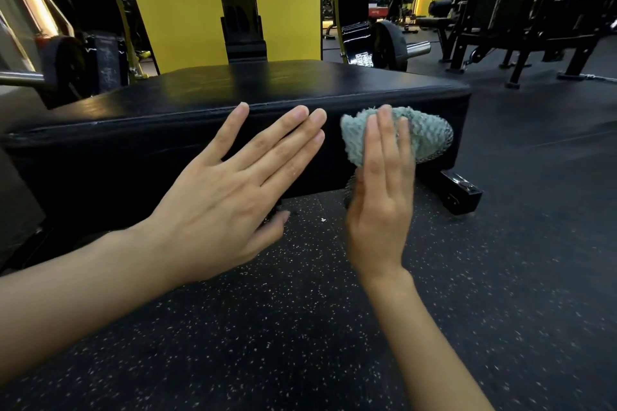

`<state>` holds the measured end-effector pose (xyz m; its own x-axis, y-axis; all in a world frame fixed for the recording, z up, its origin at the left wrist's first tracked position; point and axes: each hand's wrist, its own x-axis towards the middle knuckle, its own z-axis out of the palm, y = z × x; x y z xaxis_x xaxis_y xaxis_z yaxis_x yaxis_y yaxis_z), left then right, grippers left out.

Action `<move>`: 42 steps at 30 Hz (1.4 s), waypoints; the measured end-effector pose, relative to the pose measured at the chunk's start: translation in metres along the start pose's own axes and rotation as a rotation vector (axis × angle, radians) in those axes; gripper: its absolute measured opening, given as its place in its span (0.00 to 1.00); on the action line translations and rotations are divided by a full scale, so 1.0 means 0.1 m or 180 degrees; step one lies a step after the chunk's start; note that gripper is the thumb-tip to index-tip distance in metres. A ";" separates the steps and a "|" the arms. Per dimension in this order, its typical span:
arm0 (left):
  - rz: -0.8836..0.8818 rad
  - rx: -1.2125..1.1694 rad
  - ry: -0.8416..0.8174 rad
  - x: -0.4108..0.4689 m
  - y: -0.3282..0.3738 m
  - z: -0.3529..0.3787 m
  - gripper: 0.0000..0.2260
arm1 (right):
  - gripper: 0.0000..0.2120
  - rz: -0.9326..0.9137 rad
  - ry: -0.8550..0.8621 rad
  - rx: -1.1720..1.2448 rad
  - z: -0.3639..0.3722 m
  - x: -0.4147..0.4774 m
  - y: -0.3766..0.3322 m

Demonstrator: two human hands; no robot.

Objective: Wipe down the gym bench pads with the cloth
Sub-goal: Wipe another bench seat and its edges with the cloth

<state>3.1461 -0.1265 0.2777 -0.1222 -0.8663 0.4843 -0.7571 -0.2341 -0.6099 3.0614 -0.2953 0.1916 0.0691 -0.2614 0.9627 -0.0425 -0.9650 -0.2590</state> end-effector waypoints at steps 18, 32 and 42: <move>-0.0012 -0.0040 -0.0025 -0.14 -0.15 -0.06 0.33 | 0.21 0.1186 0.0551 -0.0028 -0.12 0.12 0.06; -0.0001 -0.0352 -0.0105 -0.20 -0.30 -0.11 0.32 | 0.19 0.1003 -0.0047 0.0285 -0.15 0.28 -0.56; -0.0022 -0.1000 -0.0742 0.16 -0.37 -0.39 0.32 | 0.19 0.1575 -0.1011 0.0354 -0.49 0.83 -0.73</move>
<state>3.1474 -0.1149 0.3323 0.0054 -0.9507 0.3102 -0.9214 -0.1252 -0.3678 3.0218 -0.2451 0.2944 0.3632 -0.6580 0.6596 -0.0422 -0.7188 -0.6939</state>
